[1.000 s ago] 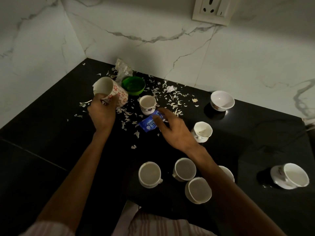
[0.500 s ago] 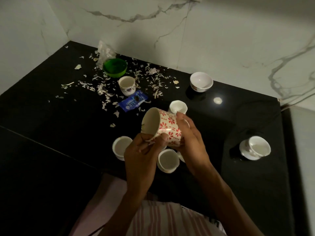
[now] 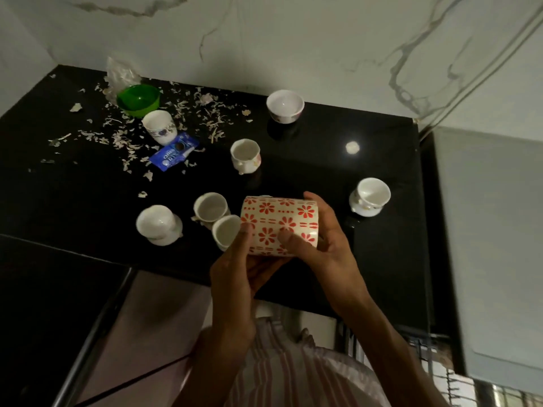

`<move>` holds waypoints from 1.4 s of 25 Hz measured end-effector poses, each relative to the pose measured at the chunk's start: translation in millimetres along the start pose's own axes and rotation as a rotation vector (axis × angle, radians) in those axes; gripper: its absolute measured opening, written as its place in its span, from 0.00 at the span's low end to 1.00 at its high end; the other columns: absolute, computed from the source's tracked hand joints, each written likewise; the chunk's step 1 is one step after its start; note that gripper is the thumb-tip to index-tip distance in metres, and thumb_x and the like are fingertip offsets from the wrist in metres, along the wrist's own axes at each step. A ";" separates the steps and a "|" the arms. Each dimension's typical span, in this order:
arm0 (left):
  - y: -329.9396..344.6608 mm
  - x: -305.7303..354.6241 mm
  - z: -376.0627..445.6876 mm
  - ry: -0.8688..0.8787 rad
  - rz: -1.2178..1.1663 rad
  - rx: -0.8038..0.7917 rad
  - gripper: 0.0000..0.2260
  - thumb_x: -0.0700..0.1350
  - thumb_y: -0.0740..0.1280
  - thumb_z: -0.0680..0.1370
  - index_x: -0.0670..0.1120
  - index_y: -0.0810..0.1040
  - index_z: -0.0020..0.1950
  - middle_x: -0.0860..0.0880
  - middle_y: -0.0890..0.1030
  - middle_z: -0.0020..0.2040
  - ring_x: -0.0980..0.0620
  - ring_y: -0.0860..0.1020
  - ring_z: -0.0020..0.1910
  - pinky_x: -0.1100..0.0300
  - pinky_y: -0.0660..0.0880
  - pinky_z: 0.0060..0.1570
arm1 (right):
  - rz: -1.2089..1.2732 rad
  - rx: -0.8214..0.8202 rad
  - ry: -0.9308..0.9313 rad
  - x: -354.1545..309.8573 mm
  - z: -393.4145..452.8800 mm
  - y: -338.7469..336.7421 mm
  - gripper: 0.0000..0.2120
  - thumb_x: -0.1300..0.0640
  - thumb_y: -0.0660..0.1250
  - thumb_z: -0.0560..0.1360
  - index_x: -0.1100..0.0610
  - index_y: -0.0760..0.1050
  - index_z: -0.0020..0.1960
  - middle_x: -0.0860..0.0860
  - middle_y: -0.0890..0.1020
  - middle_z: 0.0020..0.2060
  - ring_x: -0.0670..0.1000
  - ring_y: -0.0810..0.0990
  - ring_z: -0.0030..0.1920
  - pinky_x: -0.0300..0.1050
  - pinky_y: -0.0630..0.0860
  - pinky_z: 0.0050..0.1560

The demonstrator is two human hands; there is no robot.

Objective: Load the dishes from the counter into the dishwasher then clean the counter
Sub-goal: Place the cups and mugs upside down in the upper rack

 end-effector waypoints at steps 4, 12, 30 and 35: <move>11.1 -27.4 -22.3 -0.134 -0.171 -0.038 0.19 0.56 0.62 0.75 0.49 0.77 0.61 0.42 0.85 0.51 0.46 0.84 0.49 0.58 0.82 0.41 | -0.095 0.043 -0.059 -0.6 -32.0 -22.0 0.40 0.56 0.77 0.65 0.44 0.63 0.72 0.45 0.77 0.61 0.46 0.80 0.59 0.44 0.81 0.49; 23.7 -63.4 -33.8 -0.365 -0.206 -0.238 0.25 0.59 0.56 0.80 0.45 0.72 0.70 0.42 0.82 0.60 0.45 0.83 0.54 0.55 0.82 0.44 | -0.435 0.272 -0.211 -2.4 -80.6 -38.6 0.44 0.49 0.83 0.60 0.40 0.66 0.70 0.37 0.72 0.64 0.44 0.72 0.66 0.47 0.77 0.60; 13.4 -139.8 -74.5 -0.693 0.176 -0.495 0.24 0.59 0.60 0.78 0.45 0.77 0.66 0.41 0.80 0.61 0.46 0.81 0.55 0.51 0.78 0.53 | -0.536 0.461 -0.041 48.4 -189.2 -55.5 0.46 0.42 0.79 0.62 0.37 0.58 0.73 0.32 0.67 0.65 0.35 0.67 0.67 0.43 0.74 0.65; 23.4 -181.6 -116.3 -0.741 0.300 -0.520 0.23 0.57 0.54 0.81 0.45 0.79 0.62 0.42 0.83 0.56 0.47 0.83 0.49 0.52 0.79 0.49 | -0.488 0.488 -0.008 66.0 -243.2 -90.9 0.45 0.45 0.81 0.62 0.32 0.58 0.70 0.31 0.69 0.64 0.33 0.69 0.65 0.31 0.73 0.59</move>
Point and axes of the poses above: each hand's wrist, its own z-axis towards the middle knuckle, its own y-axis out of the palm, x = y × z, the point moved 5 cm from there along z, towards the middle knuckle
